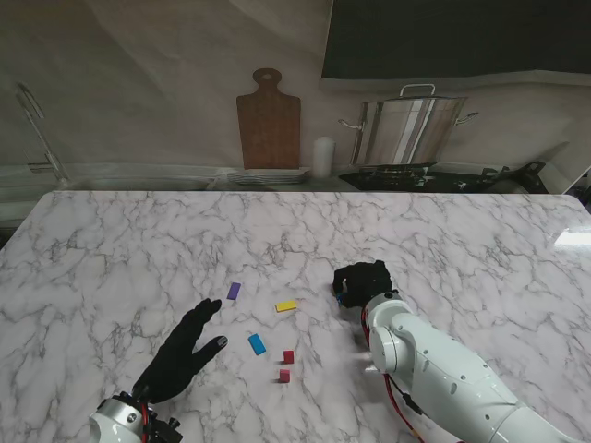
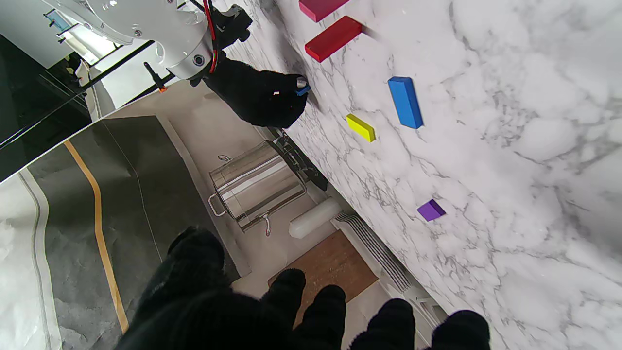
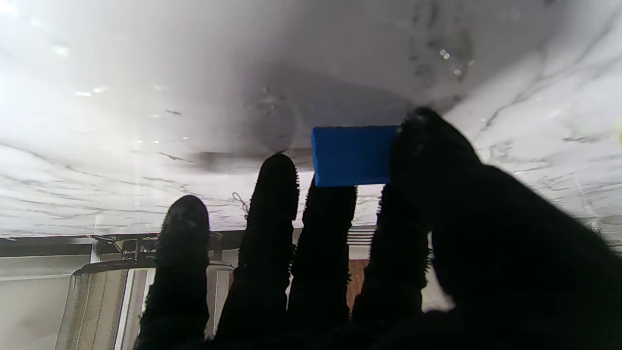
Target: Arrange dominoes in a row
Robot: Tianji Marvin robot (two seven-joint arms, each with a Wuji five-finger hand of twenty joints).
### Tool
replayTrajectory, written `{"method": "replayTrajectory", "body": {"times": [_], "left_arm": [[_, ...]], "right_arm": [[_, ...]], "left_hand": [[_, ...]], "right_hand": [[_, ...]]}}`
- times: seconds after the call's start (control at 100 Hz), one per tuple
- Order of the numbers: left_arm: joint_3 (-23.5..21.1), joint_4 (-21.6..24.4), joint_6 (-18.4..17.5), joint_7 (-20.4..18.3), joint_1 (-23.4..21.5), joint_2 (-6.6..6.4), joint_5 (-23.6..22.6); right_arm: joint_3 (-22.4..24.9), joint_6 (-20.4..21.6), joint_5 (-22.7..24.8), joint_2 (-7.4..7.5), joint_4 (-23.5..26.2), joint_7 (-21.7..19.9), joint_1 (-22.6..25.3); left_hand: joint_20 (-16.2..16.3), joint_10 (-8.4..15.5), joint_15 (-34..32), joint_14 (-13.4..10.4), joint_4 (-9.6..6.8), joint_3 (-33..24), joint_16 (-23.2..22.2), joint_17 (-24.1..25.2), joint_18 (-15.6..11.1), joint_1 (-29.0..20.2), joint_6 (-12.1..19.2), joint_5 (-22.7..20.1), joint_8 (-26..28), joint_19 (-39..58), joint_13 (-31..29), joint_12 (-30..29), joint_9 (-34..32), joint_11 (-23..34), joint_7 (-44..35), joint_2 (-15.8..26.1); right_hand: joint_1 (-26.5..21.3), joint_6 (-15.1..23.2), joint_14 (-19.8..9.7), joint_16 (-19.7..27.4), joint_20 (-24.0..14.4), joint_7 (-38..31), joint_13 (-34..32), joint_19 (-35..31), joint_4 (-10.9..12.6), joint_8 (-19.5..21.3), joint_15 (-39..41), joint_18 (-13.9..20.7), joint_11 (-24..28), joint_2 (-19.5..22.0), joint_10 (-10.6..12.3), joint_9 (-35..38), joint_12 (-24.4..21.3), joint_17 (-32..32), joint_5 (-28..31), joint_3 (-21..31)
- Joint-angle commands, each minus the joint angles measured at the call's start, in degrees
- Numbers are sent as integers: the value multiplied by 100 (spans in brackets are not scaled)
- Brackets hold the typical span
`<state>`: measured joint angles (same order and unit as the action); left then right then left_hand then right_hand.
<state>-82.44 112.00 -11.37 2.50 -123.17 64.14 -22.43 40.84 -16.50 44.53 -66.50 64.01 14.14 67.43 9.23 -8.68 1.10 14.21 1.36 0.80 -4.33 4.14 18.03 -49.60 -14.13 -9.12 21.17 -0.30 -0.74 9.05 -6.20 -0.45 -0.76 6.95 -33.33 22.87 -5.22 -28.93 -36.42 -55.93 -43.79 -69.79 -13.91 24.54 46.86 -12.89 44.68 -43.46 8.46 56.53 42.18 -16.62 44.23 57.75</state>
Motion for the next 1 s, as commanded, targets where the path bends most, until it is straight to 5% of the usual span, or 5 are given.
{"method": "replayTrajectory", "body": {"times": [0.0,0.37,0.51,0.78,0.99], "left_arm": [[9,-16,-16,-79,-15,5,-3],[10,-23,-23,-87,-13,2,-4],[18,-30,-32,-96,-8,-1,-8],[25,-39,-48,-86,-7,0,-20],[26,-36,-60,-68,-16,3,-26]], "right_arm": [[-23,-15,2,-7,-104,1,38],[331,3,54,5,289,106,277],[514,-31,78,26,538,50,417],[666,35,133,42,758,74,534],[803,94,51,32,934,77,655]], "left_hand": [[77,53,13,-136,-169,27,-39,0,-158,-131,3,154,-80,3,67,-66,83,-40,87,-33],[78,56,14,-134,-169,27,-37,-1,-156,-133,-3,153,-73,3,68,-64,84,-39,81,-31],[78,62,14,-132,-169,29,-36,-1,-158,-128,-8,154,-69,2,68,-65,85,-40,81,-32],[75,58,15,-132,-169,27,-33,-1,-155,-131,-12,155,-66,1,69,-66,87,-41,83,-35],[73,58,14,-134,-169,26,-33,-1,-154,-132,-15,154,-67,1,68,-66,84,-40,84,-32]], "right_hand": [[12,348,233,26,-73,-301,-76,-133,16,-15,-50,-115,117,184,-63,-33,1,70,351,-18],[0,87,250,34,-108,-372,299,-152,-18,-139,-59,-5,230,55,-143,-452,42,193,735,-52],[85,186,260,-276,-319,-291,972,-447,-44,-294,489,262,974,-49,-98,-1191,490,307,895,-83],[26,505,143,-612,-451,-378,317,-696,71,274,1350,200,1779,402,225,-367,1110,58,385,-89],[-68,641,177,-175,-343,-333,-155,-596,111,672,492,55,213,616,482,380,481,-85,173,-144]]}}
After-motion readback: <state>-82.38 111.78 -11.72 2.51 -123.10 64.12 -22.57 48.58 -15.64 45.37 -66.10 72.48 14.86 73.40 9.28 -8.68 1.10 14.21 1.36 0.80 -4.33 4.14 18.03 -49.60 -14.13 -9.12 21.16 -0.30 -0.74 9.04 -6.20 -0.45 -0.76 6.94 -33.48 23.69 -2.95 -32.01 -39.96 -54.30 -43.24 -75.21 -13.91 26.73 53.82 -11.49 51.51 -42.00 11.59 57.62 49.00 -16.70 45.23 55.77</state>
